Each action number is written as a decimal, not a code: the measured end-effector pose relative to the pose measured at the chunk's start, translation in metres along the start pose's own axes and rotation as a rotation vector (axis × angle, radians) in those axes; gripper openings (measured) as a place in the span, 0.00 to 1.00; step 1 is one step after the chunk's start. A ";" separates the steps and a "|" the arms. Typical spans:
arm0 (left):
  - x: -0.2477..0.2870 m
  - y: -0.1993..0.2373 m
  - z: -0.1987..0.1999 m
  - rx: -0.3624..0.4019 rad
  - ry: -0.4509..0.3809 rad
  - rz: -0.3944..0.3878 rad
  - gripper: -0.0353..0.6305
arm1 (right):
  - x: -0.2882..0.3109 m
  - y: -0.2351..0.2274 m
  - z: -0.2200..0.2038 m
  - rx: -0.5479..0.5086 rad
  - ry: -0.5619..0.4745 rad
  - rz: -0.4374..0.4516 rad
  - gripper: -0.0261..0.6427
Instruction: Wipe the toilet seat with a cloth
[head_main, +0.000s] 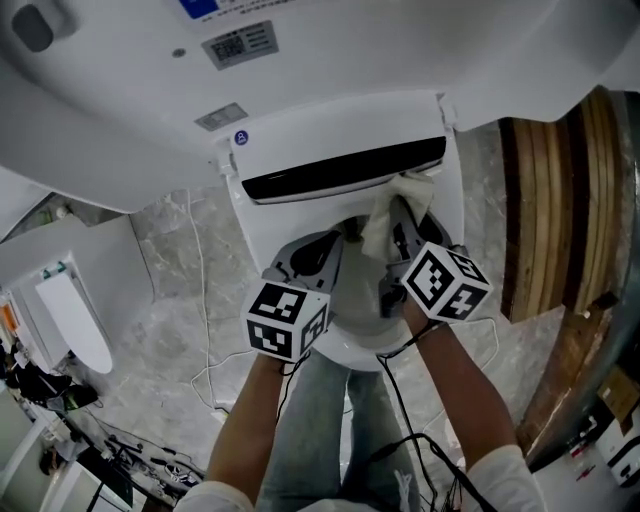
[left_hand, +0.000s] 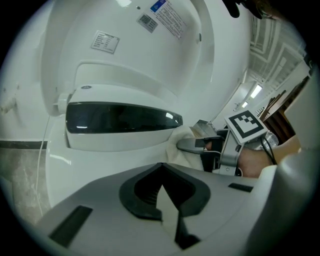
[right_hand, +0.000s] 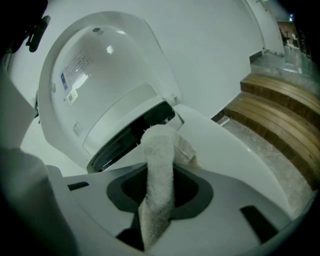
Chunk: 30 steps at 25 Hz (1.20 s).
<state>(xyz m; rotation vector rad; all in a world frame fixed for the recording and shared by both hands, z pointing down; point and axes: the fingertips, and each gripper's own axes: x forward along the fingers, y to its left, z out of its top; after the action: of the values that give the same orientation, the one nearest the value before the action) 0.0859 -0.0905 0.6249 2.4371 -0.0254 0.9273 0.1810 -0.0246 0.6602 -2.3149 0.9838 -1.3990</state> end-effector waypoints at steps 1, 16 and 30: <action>0.004 -0.002 0.003 0.006 0.001 -0.007 0.07 | -0.001 -0.004 0.003 0.013 -0.006 -0.003 0.19; 0.036 -0.028 0.018 0.050 0.023 -0.063 0.07 | -0.016 -0.043 0.040 0.009 -0.051 -0.060 0.19; 0.029 -0.041 0.018 0.085 0.017 -0.058 0.07 | -0.014 -0.045 0.037 -0.020 -0.045 -0.029 0.19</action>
<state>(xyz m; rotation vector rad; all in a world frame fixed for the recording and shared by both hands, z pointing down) 0.1274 -0.0589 0.6125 2.4936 0.0916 0.9413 0.2267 0.0133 0.6559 -2.3732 0.9593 -1.3473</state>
